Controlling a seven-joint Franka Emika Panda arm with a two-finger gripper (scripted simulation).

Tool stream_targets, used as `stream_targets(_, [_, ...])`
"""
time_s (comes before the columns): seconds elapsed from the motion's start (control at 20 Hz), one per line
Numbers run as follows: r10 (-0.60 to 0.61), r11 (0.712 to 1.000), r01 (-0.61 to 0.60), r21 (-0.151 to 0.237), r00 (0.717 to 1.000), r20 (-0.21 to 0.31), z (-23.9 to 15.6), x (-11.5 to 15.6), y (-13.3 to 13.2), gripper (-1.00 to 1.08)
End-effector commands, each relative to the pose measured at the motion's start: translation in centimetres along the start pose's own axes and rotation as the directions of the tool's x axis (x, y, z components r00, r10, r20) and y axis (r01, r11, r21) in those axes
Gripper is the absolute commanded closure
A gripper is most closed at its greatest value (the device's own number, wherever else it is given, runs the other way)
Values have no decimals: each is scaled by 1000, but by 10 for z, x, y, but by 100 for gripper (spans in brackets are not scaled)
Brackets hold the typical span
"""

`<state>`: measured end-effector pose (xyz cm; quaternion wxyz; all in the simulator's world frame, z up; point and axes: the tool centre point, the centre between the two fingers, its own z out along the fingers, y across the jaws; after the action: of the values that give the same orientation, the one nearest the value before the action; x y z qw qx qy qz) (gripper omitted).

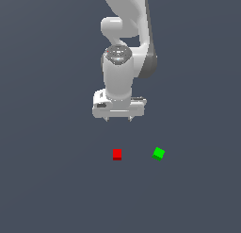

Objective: Stack the red cube on top of the green cube.

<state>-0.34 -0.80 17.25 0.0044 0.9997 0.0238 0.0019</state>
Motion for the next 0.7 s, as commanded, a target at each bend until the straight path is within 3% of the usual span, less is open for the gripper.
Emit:
stream_targets(0.0, [0,1000,0,0,1000,0,0,0,0,-92])
stream_targets(0.65, [3,1000,-3,2,1000,1,28,25,3,-92])
